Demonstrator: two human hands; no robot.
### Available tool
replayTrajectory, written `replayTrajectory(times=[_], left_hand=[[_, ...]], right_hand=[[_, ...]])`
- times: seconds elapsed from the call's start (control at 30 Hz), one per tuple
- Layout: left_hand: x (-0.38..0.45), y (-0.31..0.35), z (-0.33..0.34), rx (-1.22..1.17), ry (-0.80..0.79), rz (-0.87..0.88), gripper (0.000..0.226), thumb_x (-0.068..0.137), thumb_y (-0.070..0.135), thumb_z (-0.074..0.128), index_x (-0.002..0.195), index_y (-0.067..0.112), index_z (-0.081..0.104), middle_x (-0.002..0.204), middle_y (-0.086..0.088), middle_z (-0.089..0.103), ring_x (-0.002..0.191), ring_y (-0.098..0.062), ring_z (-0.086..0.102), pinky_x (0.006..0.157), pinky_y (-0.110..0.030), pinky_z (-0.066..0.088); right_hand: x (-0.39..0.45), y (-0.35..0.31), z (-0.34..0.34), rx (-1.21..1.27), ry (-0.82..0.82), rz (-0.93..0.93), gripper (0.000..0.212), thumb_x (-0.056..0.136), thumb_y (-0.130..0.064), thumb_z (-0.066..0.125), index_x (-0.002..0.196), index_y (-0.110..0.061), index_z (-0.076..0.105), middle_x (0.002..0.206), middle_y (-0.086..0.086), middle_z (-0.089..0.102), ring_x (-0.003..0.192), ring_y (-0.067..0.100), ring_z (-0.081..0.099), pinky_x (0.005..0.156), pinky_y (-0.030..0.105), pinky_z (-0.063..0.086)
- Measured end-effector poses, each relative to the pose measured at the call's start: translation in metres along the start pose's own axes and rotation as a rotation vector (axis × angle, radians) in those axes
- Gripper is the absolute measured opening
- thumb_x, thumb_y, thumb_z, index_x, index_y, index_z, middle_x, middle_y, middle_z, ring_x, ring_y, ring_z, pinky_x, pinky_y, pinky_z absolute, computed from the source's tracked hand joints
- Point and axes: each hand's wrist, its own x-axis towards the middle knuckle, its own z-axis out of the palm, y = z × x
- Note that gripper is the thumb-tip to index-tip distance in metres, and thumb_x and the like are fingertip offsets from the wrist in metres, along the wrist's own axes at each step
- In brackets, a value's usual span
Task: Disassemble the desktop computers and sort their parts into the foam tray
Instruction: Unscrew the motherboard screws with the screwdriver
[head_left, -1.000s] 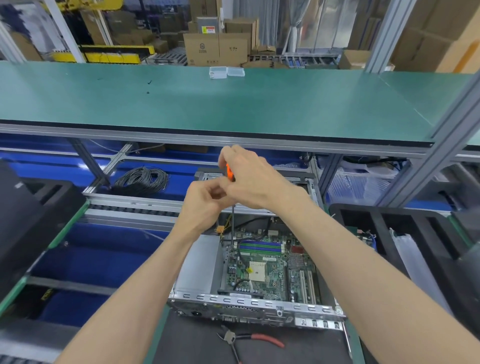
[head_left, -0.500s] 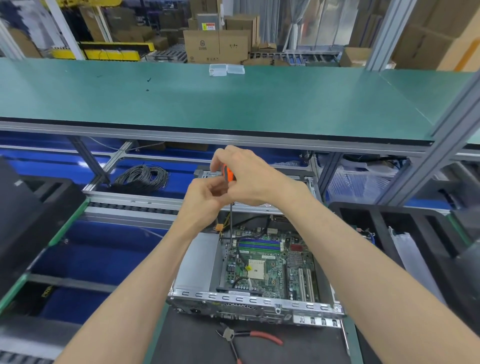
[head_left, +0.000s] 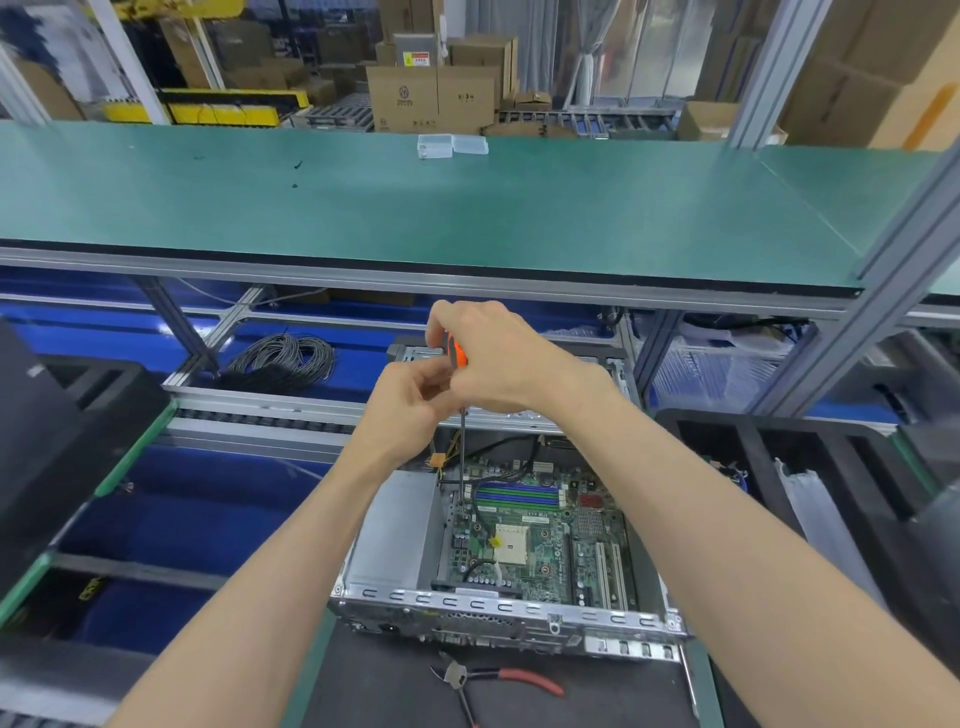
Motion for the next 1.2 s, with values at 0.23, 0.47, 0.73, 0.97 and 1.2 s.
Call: replayTrajectory(times=[0.23, 0.47, 0.73, 0.97, 1.2], left_hand=[[0.002, 0.001, 0.013, 0.101, 0.212, -0.035, 0.019, 0.07, 0.015, 0.085, 0.078, 0.028, 0.073, 0.072, 0.01, 0.074, 0.066, -0.002, 0.068, 0.059, -0.012, 0.047], [0.0, -0.001, 0.005, 0.008, -0.066, -0.07, 0.026, 0.081, 0.011, 0.063, 0.105, 0.017, 0.072, 0.094, -0.001, 0.076, 0.096, -0.018, 0.07, 0.091, -0.034, 0.055], [-0.001, -0.007, 0.009, -0.012, 0.153, -0.063, 0.024, 0.073, 0.016, 0.081, 0.074, 0.039, 0.078, 0.073, 0.011, 0.076, 0.071, -0.003, 0.072, 0.063, -0.015, 0.051], [-0.003, -0.003, 0.01, -0.115, -0.001, 0.007, 0.024, 0.075, 0.017, 0.062, 0.093, 0.031, 0.071, 0.08, 0.008, 0.073, 0.078, -0.004, 0.068, 0.069, -0.018, 0.052], [0.004, -0.002, 0.012, -0.02, 0.121, -0.051, 0.019, 0.064, 0.037, 0.079, 0.081, 0.03, 0.076, 0.079, -0.016, 0.072, 0.078, -0.038, 0.067, 0.075, -0.051, 0.058]], right_hand=[[0.003, -0.007, 0.009, -0.271, 0.102, 0.127, 0.009, 0.098, -0.019, 0.05, 0.099, -0.013, 0.044, 0.089, 0.005, 0.039, 0.078, 0.031, 0.043, 0.064, 0.04, 0.034], [0.0, -0.001, -0.006, -0.034, -0.061, 0.048, 0.025, 0.079, -0.007, 0.062, 0.095, -0.024, 0.054, 0.098, -0.004, 0.045, 0.092, 0.02, 0.044, 0.07, 0.032, 0.031], [-0.001, -0.001, 0.012, -0.109, 0.106, 0.089, 0.025, 0.095, -0.034, 0.054, 0.111, -0.02, 0.04, 0.101, 0.005, 0.05, 0.085, 0.034, 0.051, 0.072, 0.043, 0.043], [-0.002, 0.002, 0.006, 0.028, 0.022, 0.013, 0.034, 0.08, -0.009, 0.065, 0.106, -0.024, 0.049, 0.083, -0.006, 0.048, 0.077, 0.016, 0.046, 0.057, 0.03, 0.028], [-0.004, 0.013, 0.009, 0.09, 0.163, 0.055, 0.034, 0.091, -0.034, 0.064, 0.114, -0.018, 0.045, 0.095, -0.002, 0.057, 0.083, 0.024, 0.051, 0.07, 0.036, 0.039]])
